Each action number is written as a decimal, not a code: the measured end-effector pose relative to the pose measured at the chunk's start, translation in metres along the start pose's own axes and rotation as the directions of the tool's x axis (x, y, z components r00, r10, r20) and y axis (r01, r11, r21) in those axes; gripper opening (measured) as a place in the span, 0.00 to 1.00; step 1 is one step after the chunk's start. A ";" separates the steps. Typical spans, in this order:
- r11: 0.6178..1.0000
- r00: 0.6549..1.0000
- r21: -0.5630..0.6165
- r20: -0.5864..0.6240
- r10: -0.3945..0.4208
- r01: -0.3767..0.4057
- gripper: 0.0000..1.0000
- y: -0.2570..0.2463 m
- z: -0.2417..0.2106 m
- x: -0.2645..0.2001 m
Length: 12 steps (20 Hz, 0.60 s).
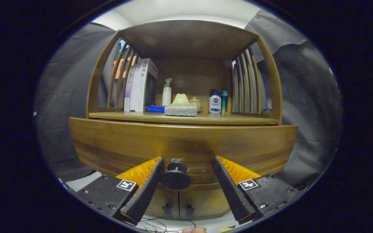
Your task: Pull open the drawer, take out the items inside it, and place them on the countertop above the cabinet.
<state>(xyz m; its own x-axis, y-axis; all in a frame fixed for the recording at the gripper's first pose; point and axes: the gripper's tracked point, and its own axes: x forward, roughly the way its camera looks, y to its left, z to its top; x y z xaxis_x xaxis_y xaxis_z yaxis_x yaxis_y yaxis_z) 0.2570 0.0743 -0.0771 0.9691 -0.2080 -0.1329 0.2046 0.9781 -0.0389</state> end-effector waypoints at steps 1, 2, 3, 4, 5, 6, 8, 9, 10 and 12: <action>1.000 1.000 -0.001 -0.001 0.001 -0.001 1.00 0.000 0.001 0.002; 1.000 1.000 -0.001 -0.002 0.001 -0.001 1.00 0.000 0.000 0.002; 1.000 1.000 -0.002 -0.002 0.001 -0.001 1.00 0.000 0.000 0.002; 1.000 1.000 -0.004 -0.003 0.001 -0.001 1.00 0.000 0.000 0.003; 1.000 1.000 -0.005 -0.004 0.002 -0.002 1.00 0.000 0.001 0.004; 1.000 1.000 -0.005 -0.008 0.002 -0.002 1.00 0.000 0.000 0.005; 1.000 1.000 -0.006 -0.013 0.002 -0.002 1.00 0.000 0.000 0.008; 1.000 1.000 -0.007 -0.013 0.002 -0.003 1.00 0.000 0.001 0.011; 1.000 1.000 -0.008 -0.017 0.002 -0.003 1.00 0.000 0.002 0.021; 1.000 1.000 -0.009 -0.025 0.001 -0.002 1.00 0.001 0.003 0.034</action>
<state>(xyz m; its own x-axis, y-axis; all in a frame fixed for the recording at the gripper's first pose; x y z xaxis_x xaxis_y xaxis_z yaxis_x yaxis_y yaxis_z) 0.2903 0.0678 -0.0785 0.9656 -0.2069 -0.1578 0.2019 0.9783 -0.0475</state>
